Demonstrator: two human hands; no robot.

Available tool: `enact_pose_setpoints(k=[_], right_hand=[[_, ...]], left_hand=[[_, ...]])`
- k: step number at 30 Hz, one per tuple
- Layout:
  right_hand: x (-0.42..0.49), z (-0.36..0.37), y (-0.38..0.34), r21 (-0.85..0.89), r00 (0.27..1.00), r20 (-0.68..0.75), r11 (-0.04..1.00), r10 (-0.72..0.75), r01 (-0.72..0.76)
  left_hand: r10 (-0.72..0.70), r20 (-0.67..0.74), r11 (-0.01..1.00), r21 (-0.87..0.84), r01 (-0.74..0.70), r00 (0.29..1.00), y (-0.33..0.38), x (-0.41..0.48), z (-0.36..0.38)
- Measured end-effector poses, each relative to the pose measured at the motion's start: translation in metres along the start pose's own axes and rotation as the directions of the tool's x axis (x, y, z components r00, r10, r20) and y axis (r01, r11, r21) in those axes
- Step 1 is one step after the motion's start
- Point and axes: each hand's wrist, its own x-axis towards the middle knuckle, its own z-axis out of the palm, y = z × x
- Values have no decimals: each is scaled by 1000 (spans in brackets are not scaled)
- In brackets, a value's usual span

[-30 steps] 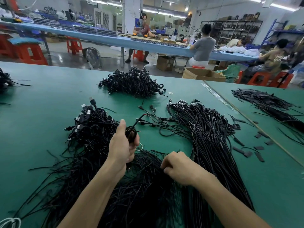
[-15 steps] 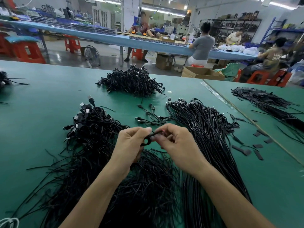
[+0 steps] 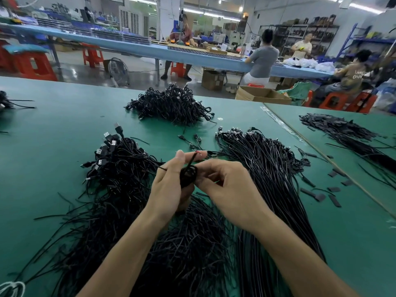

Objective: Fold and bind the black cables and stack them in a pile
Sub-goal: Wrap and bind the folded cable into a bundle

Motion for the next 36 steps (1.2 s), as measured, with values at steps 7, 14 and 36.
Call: enact_pose_setpoints(k=[7,14,36], right_hand=[[-6,7,-2,27,989,-146,1000,15,-11],[-14,12,-12,-575,914,123,722,-387,384],[9,-16,1,-344,944,329,929,-21,140]], left_hand=[[17,-58,999,-35,-19,998,0,-1,1],[-26,-189,998,52,37,982,-3,-1,1],[-492,455,868,315,383,742,3,-8,-11]])
